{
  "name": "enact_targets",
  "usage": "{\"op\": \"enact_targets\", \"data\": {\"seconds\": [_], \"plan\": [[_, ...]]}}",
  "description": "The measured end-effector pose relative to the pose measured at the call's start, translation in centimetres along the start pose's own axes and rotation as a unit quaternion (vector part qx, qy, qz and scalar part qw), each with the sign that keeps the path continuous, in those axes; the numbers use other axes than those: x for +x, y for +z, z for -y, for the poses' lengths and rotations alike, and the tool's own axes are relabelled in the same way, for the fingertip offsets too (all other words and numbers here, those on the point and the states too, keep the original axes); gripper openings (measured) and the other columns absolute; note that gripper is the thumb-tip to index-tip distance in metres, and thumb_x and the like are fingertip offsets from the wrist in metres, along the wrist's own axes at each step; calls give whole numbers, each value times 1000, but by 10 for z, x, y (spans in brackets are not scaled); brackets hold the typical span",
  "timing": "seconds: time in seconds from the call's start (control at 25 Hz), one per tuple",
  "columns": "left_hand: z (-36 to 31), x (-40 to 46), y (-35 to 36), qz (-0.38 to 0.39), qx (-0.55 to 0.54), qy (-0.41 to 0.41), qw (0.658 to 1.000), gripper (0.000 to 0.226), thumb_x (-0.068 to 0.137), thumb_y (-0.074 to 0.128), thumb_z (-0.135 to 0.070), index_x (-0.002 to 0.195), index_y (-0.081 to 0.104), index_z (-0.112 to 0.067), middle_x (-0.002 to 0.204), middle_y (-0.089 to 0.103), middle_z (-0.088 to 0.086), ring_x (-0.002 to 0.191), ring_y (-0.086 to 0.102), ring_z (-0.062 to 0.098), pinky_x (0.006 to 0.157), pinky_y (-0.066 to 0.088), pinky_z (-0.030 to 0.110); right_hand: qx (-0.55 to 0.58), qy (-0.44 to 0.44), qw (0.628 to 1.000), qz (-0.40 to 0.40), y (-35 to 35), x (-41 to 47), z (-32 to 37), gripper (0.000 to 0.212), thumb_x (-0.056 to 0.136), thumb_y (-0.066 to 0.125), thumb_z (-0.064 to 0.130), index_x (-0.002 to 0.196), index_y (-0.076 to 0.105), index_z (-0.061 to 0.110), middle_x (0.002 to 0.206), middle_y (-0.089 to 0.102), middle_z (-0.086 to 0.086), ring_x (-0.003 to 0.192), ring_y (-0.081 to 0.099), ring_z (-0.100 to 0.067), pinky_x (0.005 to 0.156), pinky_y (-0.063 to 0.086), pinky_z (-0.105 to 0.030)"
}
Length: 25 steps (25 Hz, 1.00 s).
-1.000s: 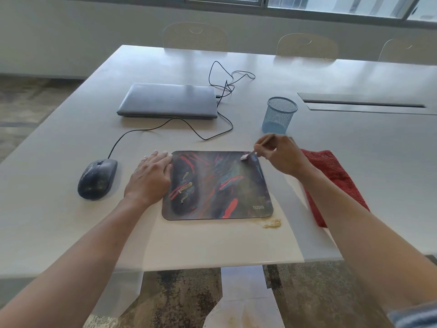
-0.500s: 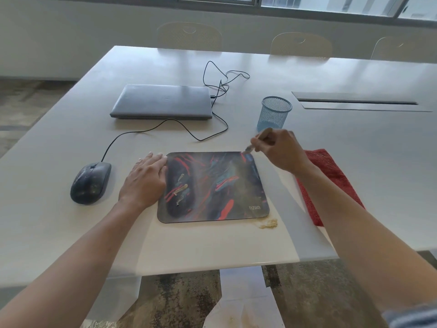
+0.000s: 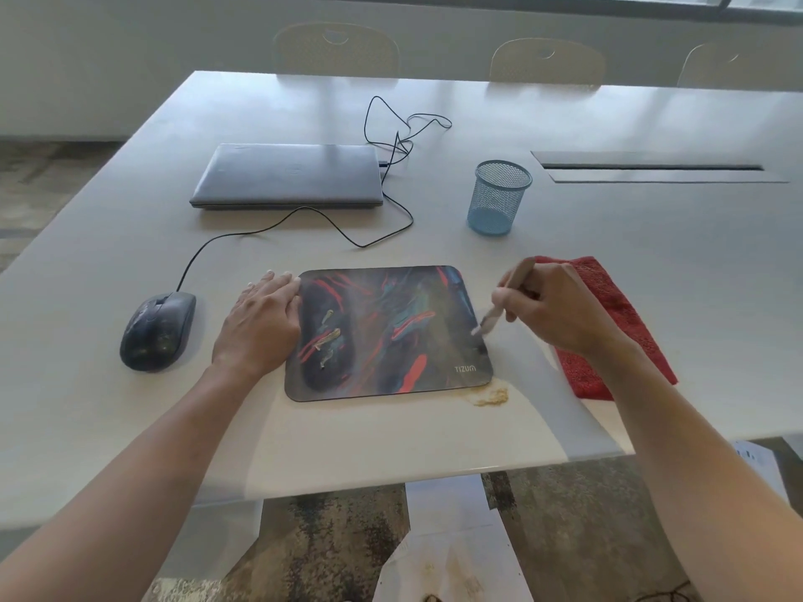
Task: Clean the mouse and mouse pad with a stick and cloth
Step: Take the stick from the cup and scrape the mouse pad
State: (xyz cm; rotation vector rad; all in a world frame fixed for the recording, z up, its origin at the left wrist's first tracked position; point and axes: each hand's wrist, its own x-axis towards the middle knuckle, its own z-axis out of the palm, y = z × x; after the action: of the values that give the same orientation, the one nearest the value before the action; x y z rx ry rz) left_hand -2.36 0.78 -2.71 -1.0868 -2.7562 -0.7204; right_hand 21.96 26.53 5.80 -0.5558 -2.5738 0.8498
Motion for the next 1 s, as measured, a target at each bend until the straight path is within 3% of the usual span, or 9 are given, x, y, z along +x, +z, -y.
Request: {"op": "enact_targets", "data": {"seconds": [0.12, 0.2, 0.36, 0.48, 0.6, 0.72, 0.88, 1.0], "plan": [[0, 0, -1, 4, 0, -2, 1000, 40, 99, 39, -21, 135, 53, -14, 146, 47, 5, 142, 30, 22, 115, 16, 35, -9, 1, 999, -33, 11, 15, 9, 17, 89, 65, 19, 77, 74, 11, 69, 72, -1, 59, 58, -6, 62, 42, -12], [0, -1, -2, 6, 0, -2, 1000, 40, 99, 39, -21, 136, 52, -14, 147, 46, 5, 142, 30, 22, 116, 16, 35, -5, -3, 1000, -21, 19, 13, 13, 17, 89, 65, 15, 72, 71, 14, 69, 70, 6, 60, 58, -7, 65, 42, -13], [-1, 0, -1, 8, -2, -3, 1000, 39, 99, 39, -21, 135, 53, -14, 147, 47, 5, 142, 30, 22, 116, 16, 35, 9, -16, 1000, 15, 11, -19, 5, 17, 85, 65, 11, 68, 70, 10, 57, 62, 21, 51, 50, 0, 56, 37, -8], [0, 0, -1, 8, 0, -6, 1000, 40, 99, 39, -22, 135, 53, -13, 147, 46, 6, 142, 30, 22, 117, 17, 37, 27, -7, 998, 63, -4, -35, 2, 17, 84, 64, 16, 67, 70, 15, 62, 66, 12, 49, 52, 0, 52, 38, -9], [-1, -1, -1, 6, 4, 0, 1000, 39, 99, 39, -21, 135, 53, -12, 147, 46, 7, 141, 32, 22, 116, 18, 38, 28, -7, 1000, 6, -2, -23, 7, 18, 85, 66, 18, 68, 71, 17, 61, 67, 1, 49, 51, -2, 53, 38, -14], [-1, -1, -3, 8, 4, -1, 1000, 40, 100, 38, -21, 136, 52, -13, 148, 45, 6, 141, 31, 21, 116, 16, 37, 26, -19, 999, -35, 18, -7, 20, 19, 87, 65, 15, 69, 71, 16, 64, 69, 18, 54, 55, 3, 60, 38, -10], [0, -1, -2, 12, 3, -3, 1000, 41, 100, 37, -23, 137, 51, -15, 148, 44, 5, 142, 30, 20, 117, 16, 37, 17, -27, 999, 10, 26, -19, 19, 16, 86, 66, 13, 71, 72, 14, 54, 62, 18, 51, 51, 0, 54, 35, -10], [1, 0, -1, 11, 2, -3, 1000, 41, 100, 37, -24, 137, 51, -16, 148, 45, 4, 142, 30, 20, 117, 16, 37, 35, -46, 994, 91, 10, -42, 15, 16, 82, 63, 21, 68, 70, 20, 57, 64, 0, 46, 48, -8, 48, 36, -17]]}}
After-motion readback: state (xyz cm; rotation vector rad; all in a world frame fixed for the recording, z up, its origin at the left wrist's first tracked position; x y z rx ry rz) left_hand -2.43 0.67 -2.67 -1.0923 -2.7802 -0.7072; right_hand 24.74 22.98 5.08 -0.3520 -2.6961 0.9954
